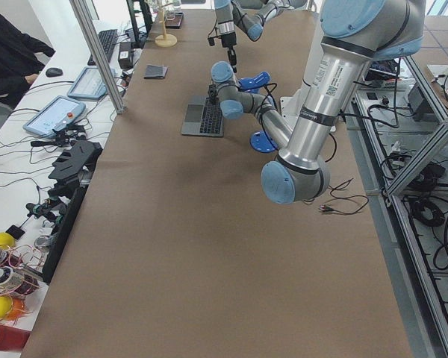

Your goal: Close laptop

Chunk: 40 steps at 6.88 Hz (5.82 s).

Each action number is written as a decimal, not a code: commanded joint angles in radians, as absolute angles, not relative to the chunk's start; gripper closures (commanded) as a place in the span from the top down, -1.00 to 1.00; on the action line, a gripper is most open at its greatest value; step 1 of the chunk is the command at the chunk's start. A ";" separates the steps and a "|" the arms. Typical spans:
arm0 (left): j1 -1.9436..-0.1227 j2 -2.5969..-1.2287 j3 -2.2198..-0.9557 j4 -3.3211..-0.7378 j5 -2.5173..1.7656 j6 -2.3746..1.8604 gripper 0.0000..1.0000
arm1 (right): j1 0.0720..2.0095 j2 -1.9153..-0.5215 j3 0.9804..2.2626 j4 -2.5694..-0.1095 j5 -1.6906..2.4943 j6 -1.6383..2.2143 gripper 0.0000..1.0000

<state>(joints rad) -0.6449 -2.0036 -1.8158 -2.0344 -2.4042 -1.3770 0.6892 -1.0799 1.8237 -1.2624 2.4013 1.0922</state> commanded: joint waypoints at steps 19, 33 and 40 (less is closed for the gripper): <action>-0.781 -2.281 -1.295 -2.161 -2.215 -1.264 -1.00 | 0.799 -0.790 1.288 -1.091 2.336 1.077 -1.00; -0.762 -2.324 -1.161 -2.215 -2.149 -1.252 -1.00 | 0.718 -0.675 0.989 -0.977 2.145 1.078 -1.00; -0.908 -2.326 -1.260 -2.189 -2.221 -1.250 0.96 | 0.972 -0.756 1.190 -1.044 2.398 1.080 0.98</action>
<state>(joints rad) -0.8658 -2.3376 -1.2197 -2.2006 -2.2111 -1.2525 0.9263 -0.6919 1.1114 -1.0070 2.3781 1.0857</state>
